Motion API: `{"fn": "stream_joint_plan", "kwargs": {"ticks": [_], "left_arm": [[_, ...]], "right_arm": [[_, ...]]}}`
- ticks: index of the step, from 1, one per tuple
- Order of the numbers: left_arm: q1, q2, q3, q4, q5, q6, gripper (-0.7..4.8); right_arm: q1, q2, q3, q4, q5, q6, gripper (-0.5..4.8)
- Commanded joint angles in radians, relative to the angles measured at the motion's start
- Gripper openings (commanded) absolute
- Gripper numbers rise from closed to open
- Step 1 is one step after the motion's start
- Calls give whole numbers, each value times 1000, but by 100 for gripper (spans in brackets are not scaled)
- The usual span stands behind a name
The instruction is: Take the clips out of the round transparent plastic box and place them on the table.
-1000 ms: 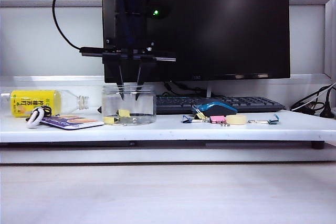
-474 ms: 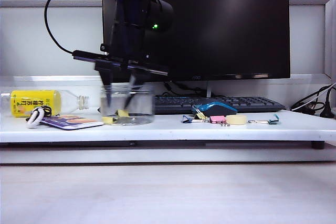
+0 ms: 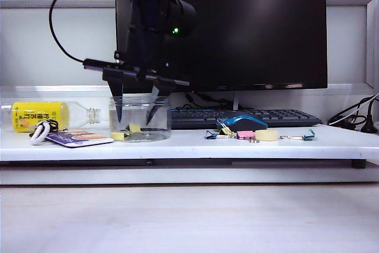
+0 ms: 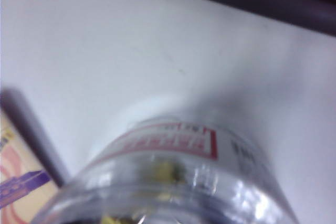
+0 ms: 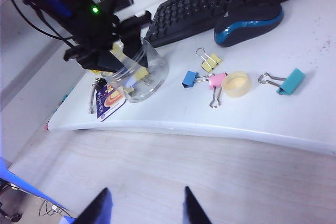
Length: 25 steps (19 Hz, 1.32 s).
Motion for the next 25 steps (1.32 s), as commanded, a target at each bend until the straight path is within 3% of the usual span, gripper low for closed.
{"fn": "stream_joint_plan", "kwargs": {"ticks": [1, 4, 5, 9, 11, 20, 25], "left_arm": [[-3, 29, 1, 0, 28, -8, 247], [-3, 46, 0, 2, 33, -10, 224], [-3, 47, 0, 10, 34, -10, 155], [-1, 48, 0, 23, 47, -4, 145], [-1, 48, 0, 39, 49, 2, 110], [-3, 35, 2, 51, 52, 37, 111], [-3, -7, 3, 66, 51, 204, 111]], "right_arm": [[0, 0, 5, 16, 1, -3, 176], [0, 0, 5, 16, 2, -6, 176], [0, 0, 5, 17, 2, -7, 176], [0, 0, 5, 19, 2, -7, 176], [0, 0, 5, 19, 2, -7, 176], [0, 0, 5, 18, 1, -7, 176], [0, 0, 5, 18, 1, -7, 176]]}}
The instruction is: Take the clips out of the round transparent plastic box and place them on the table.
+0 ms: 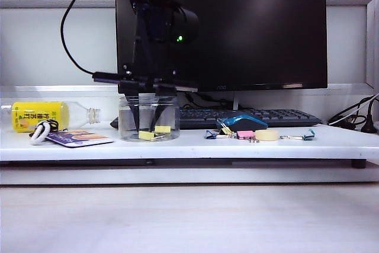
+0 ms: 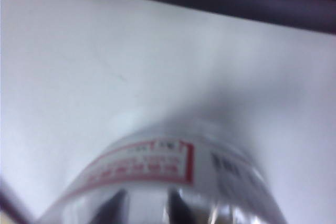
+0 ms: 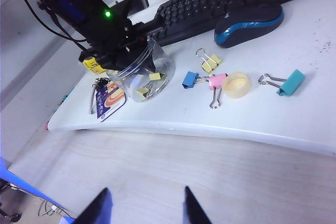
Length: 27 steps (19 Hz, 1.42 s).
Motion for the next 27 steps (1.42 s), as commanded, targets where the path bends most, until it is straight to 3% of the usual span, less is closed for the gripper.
{"fn": "stream_joint_plan", "kwargs": {"ticks": [1, 6, 10, 16, 22, 27], "left_arm": [[-3, -33, 3, -3, -9, 126, 111], [-2, -45, 3, -34, 10, 343, 111], [-2, -45, 3, -60, 69, 433, 111], [-3, -51, 3, -31, 174, 438, 111], [-3, -51, 3, 6, 175, 435, 111], [-2, -49, 3, 58, 171, 384, 111]], "right_arm": [[0, 0, 5, 17, 1, -5, 176], [0, 0, 5, 11, -2, -5, 176], [0, 0, 5, 2, -2, -5, 176], [0, 0, 5, -3, -2, -5, 176], [0, 0, 5, -3, -2, -5, 176], [0, 0, 5, -3, -2, -5, 176]]}}
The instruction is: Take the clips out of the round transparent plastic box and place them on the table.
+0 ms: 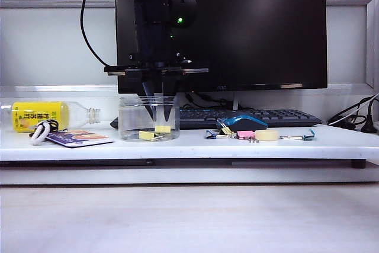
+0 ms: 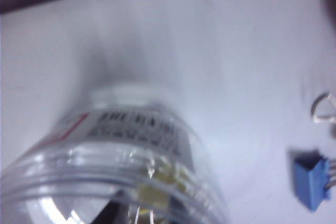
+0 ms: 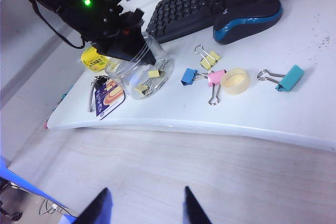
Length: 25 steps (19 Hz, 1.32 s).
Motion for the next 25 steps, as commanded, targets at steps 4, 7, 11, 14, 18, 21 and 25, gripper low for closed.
{"fn": "stream_joint_plan", "kwargs": {"ticks": [4, 7, 11, 14, 18, 21, 25], "left_arm": [[-2, -3, 2, 29, -50, -23, 111], [-2, 0, 2, 26, -68, -23, 111], [-2, 3, -8, 31, -68, -39, 111], [-2, 13, -8, 33, -65, -42, 111], [-3, 24, -8, 37, -66, -43, 111], [-3, 32, -8, 39, -68, -46, 111], [-3, 45, -8, 48, -71, -50, 111]], "right_arm": [[0, 0, 5, 8, -1, -5, 176], [0, 0, 5, 9, 2, -5, 176], [0, 0, 5, 9, 3, -5, 176], [0, 0, 5, 9, 8, -5, 176], [0, 0, 5, 8, 18, -5, 176], [0, 0, 5, 9, 18, -5, 176], [0, 0, 5, 9, 18, -5, 176]]}}
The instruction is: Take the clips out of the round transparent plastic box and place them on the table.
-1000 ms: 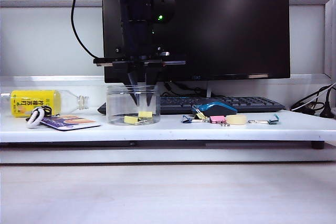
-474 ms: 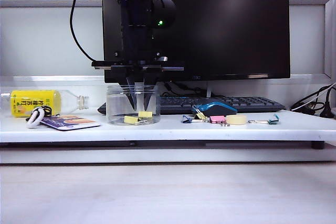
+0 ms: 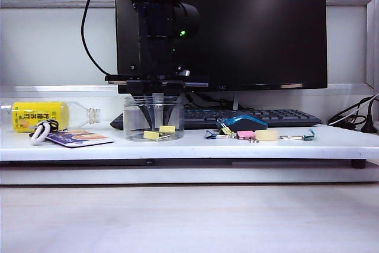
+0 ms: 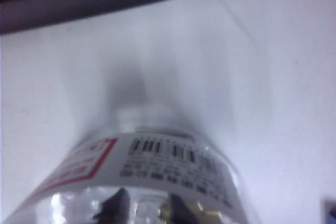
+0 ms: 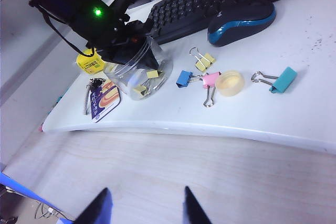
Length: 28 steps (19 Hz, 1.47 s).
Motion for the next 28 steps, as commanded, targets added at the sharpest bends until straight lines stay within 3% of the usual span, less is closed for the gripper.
{"fn": "stream_joint_plan", "kwargs": {"ticks": [1, 14, 28], "left_arm": [[-3, 11, 1, 6, -5, -20, 111], [-7, 13, 1, 32, 24, -89, 111], [-8, -3, 8, 31, 43, -92, 111]], "right_arm": [[0, 0, 5, 9, 0, -5, 176], [0, 0, 5, 9, 3, -5, 176], [-1, 0, 5, 9, 3, -5, 176]]}}
